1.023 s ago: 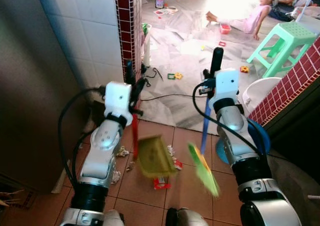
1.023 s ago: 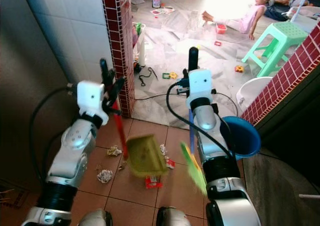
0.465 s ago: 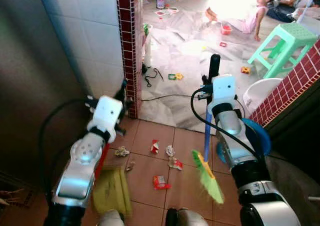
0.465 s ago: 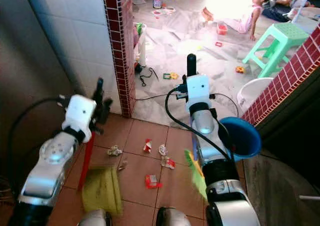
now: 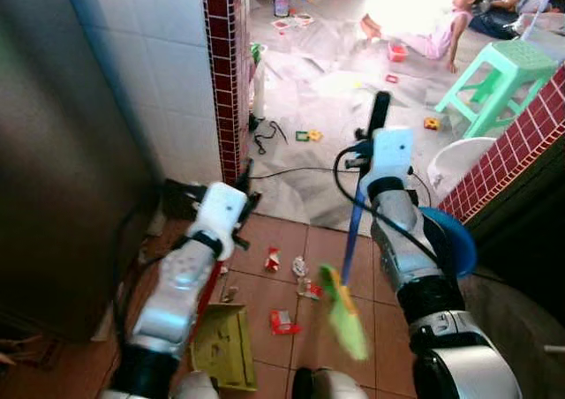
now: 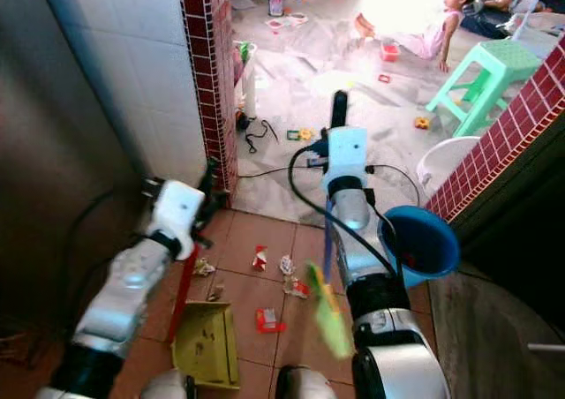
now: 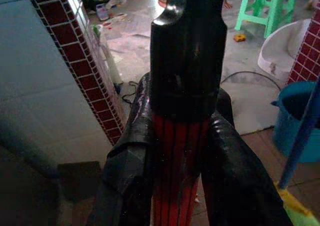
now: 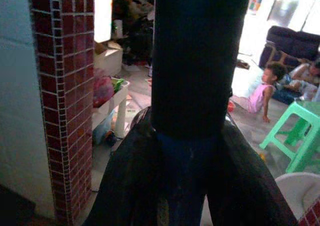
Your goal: Sweep floor
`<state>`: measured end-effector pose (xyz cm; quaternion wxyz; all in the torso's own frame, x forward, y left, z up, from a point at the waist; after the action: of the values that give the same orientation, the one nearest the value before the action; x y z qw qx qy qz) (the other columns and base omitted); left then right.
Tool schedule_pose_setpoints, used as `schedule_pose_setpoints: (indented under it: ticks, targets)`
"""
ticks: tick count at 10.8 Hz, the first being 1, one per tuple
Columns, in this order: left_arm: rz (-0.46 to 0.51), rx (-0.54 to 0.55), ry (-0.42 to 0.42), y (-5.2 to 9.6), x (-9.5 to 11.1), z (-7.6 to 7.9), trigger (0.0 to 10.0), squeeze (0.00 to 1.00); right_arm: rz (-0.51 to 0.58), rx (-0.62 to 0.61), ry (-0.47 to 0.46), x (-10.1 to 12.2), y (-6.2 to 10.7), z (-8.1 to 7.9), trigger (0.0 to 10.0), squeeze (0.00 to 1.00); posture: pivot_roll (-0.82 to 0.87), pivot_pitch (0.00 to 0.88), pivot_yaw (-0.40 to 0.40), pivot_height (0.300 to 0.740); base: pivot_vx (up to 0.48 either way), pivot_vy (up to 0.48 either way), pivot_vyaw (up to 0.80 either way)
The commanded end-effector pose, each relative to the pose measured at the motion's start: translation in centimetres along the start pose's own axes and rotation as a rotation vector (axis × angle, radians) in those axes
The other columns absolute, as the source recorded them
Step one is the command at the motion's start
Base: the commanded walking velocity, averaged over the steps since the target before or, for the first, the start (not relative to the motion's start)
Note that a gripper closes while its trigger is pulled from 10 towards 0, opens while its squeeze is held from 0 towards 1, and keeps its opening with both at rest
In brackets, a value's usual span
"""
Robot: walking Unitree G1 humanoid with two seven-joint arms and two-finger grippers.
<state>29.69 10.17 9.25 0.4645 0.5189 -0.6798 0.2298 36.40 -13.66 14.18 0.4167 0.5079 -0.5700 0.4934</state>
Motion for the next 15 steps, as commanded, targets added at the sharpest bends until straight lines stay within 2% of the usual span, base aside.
schedule_pose_setpoints:
  ticks: [1, 3, 4, 5, 8, 11, 12, 13, 15]
  targets:
    - [-0.032, -0.04, 0.002, -0.3, -0.8, 1.2, 10.0, 0.0, 0.015, -0.011, -0.002, 0.8, -0.6, 0.2, 10.0, 0.0, 0.01, 0.054, -0.054, 0.74, 0.0, 0.0, 0.0]
    - [-0.032, -0.027, 0.076, -1.8, -1.1, 1.5, 10.0, 0.0, -0.026, -0.021, -0.033, 0.2, -0.7, 0.2, 10.0, 0.0, 0.01, 0.05, -0.062, 0.74, 0.0, 0.0, 0.0]
    - [-0.029, -0.032, 0.136, -2.9, -1.0, 2.1, 10.0, 0.0, -0.043, -0.02, -0.043, 0.0, -0.7, -0.1, 10.0, 0.0, 0.0, 0.044, -0.064, 0.74, 0.0, 0.0, 0.0]
    - [-0.029, -0.046, 0.147, -3.5, -0.9, 2.9, 10.0, 0.0, -0.045, -0.016, -0.04, 0.0, -0.8, -0.2, 10.0, 0.0, -0.01, 0.041, -0.062, 0.74, 0.0, 0.0, 0.0]
    - [-0.012, -0.064, 0.146, -4.2, -0.9, 3.5, 10.0, 0.0, -0.071, -0.028, -0.058, -0.3, -0.8, 0.2, 10.0, 0.0, -0.02, 0.033, -0.054, 0.74, 0.0, 0.0, 0.0]
    - [-0.023, -0.063, 0.156, -4.4, -1.3, 3.7, 10.0, 0.0, -0.17, -0.011, -0.152, -1.6, -0.7, -0.5, 10.0, 0.0, -0.01, 0.028, -0.058, 0.74, 0.0, 0.0, 0.0]
    - [-0.032, -0.051, 0.182, -4.5, -1.6, 3.7, 10.0, 0.0, -0.228, -0.008, -0.23, -2.2, -0.6, -0.7, 10.0, 0.0, -0.01, 0.024, -0.061, 0.74, 0.0, 0.0, 0.0]
    - [-0.044, -0.017, 0.242, -4.5, -1.9, 3.3, 10.0, 0.0, -0.279, 0.018, -0.291, -2.7, -0.5, -1.2, 10.0, 0.0, -0.02, 0.02, -0.06, 0.74, 0.0, 0.0, 0.0]
    - [-0.076, 0.022, 0.309, -4.6, -2.7, 2.8, 10.0, 0.0, -0.293, 0.124, -0.339, -1.7, -0.8, -2.5, 10.0, 0.0, -0.02, 0.015, -0.061, 0.74, 0.0, 0.0, 0.0]
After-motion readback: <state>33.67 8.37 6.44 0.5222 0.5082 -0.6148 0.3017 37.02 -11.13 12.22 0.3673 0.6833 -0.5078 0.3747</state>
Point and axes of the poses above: a point about 5 cm out from each wrist's last joint towards the gripper, its own y axis pointing back from the gripper into the wrist, its own x axis along the axis of the wrist's last joint, z = x × y, the point moved 1 cm from there along -y, pointing out of the wrist towards the gripper, and after that the axes turned 15 degrees about -y, right-handed, at the moved point
